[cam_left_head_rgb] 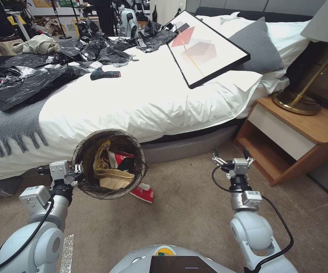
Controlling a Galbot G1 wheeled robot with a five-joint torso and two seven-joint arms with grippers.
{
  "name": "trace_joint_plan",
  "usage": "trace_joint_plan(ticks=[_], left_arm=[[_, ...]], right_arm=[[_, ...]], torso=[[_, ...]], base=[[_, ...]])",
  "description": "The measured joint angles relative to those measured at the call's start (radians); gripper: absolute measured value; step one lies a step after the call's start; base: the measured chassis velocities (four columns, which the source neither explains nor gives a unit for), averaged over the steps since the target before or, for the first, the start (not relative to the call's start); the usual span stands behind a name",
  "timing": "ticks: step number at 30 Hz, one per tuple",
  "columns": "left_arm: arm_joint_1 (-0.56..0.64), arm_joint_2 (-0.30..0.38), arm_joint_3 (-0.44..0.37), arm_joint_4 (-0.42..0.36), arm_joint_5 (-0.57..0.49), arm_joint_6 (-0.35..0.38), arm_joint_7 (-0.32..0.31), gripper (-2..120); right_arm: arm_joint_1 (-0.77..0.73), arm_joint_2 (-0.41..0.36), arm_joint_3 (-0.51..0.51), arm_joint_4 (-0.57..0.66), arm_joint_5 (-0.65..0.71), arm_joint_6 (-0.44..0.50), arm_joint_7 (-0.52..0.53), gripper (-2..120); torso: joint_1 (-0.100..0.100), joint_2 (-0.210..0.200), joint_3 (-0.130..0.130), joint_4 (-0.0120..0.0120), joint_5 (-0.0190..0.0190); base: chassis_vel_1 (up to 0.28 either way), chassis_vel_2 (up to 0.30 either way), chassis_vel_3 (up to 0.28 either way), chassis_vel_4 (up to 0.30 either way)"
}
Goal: Pick up the trash bin, then pick up the garbage from the floor and place it into the trash bin.
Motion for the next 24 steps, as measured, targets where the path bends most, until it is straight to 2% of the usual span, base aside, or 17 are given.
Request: trace_joint_plan(ticks=[24], left_arm=[[-0.002,0.011,-0.003,0.000,-0.031,0.008,-0.008,0]], right_arm=[[0.015,-0.026,-0.022,-0.018,0.004,-0.011,-0.001,100]], torso=[[0.000,0.000,0.000,-0.0001,0.0000]], base=[[0.000,0.000,0.000,0.000]])
